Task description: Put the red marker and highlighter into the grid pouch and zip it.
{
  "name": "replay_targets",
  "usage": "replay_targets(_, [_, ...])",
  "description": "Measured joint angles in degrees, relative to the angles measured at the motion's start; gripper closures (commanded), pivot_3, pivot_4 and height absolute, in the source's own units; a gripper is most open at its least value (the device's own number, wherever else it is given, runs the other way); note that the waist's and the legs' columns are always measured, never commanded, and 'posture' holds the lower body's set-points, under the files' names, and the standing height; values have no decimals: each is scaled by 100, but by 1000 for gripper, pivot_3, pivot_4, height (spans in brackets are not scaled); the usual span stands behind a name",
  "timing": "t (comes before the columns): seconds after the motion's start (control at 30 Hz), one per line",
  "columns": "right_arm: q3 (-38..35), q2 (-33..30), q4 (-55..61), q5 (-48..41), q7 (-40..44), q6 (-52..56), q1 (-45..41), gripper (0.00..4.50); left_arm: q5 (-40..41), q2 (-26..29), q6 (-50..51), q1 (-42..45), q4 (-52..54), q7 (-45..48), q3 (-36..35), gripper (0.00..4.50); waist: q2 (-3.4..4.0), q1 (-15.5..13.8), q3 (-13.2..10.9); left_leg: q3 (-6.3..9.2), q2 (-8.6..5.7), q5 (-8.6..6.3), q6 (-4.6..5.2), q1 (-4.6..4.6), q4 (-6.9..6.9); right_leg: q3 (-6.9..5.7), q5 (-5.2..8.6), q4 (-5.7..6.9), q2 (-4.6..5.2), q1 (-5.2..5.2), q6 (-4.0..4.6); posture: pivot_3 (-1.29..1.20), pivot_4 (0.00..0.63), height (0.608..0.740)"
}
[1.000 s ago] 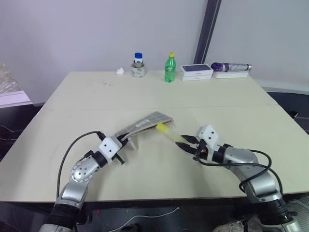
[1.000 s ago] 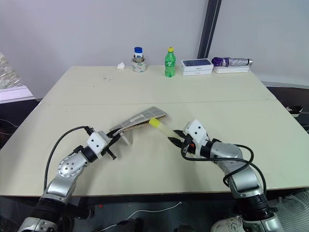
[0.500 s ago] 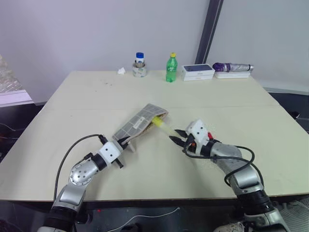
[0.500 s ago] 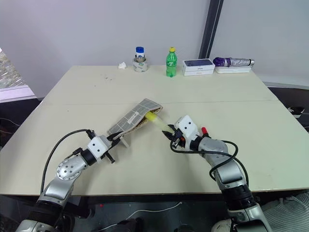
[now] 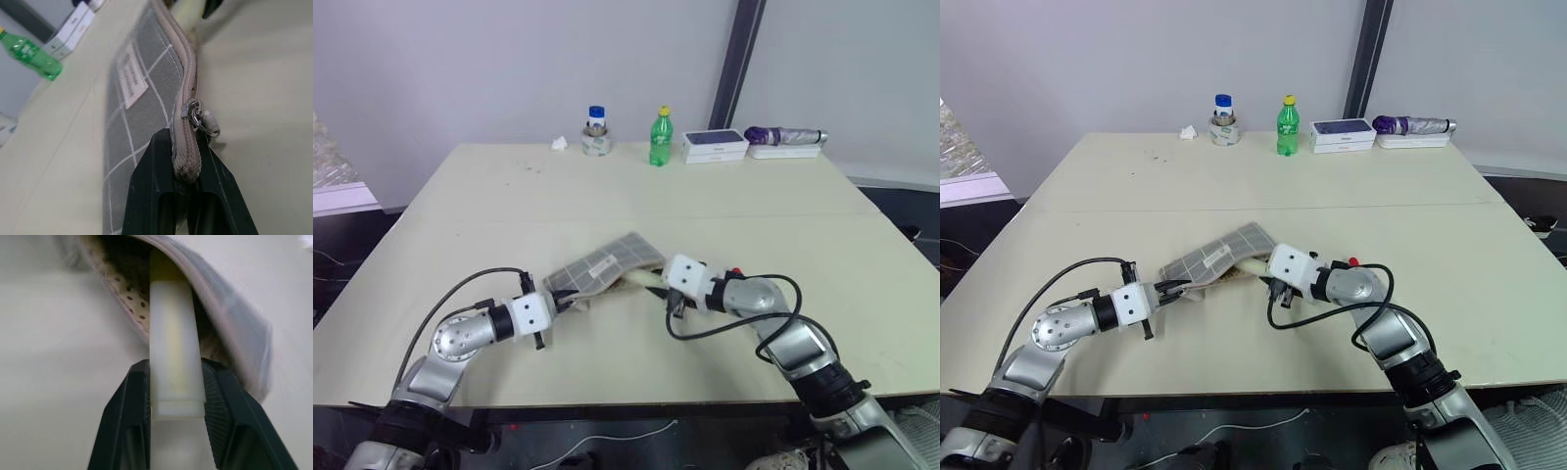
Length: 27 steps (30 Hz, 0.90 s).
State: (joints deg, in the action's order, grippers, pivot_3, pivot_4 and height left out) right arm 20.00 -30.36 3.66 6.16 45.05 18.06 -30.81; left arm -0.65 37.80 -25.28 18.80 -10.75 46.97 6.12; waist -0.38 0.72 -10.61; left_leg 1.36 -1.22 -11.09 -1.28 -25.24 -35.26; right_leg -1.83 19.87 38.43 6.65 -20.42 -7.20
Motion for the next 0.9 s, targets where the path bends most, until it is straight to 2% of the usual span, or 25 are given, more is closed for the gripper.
replay_targets(0.17, [287, 17, 291, 306, 111, 160, -314, 3636, 24, 32, -155, 286, -263, 234, -3, 4500, 0, 5, 0, 0, -1, 0, 0, 0, 0, 0, 0, 1, 0, -1, 0, 0, 150, 740])
replay_targets(0.33, [484, 226, 95, 568, 71, -26, -449, 3636, 25, 22, -407, 391, -527, 371, 29, 4500, 0, 6, 0, 0, -2, 1, -1, 0, -1, 0, 0, 2, -1, -1, 0, 0, 150, 740])
replay_targets(0.7, [847, 396, -1072, 1241, -93, -1931, -889, 3636, 54, -34, -921, 638, -945, 539, 156, 4500, 0, 24, 0, 0, -3, 13, -20, -1, -2, 0, 0, 4, -3, -4, 0, 0, 150, 740])
replay_targets(0.8, [630, 492, -1057, 696, 289, -1945, -804, 2064, 73, -12, -1001, 632, -979, 502, 137, 4500, -1, 21, 0, 0, 0, 13, -21, -1, -3, -1, 0, 4, -3, 0, 0, 0, 150, 740])
replay_targets(0.9, [608, 563, -992, 541, 361, -2037, -724, 516, 68, -9, -1000, 593, -1006, 353, 121, 4500, -1, 22, 0, 0, 0, 12, -19, 0, -4, -1, 0, 6, -3, -1, 0, 0, 150, 740])
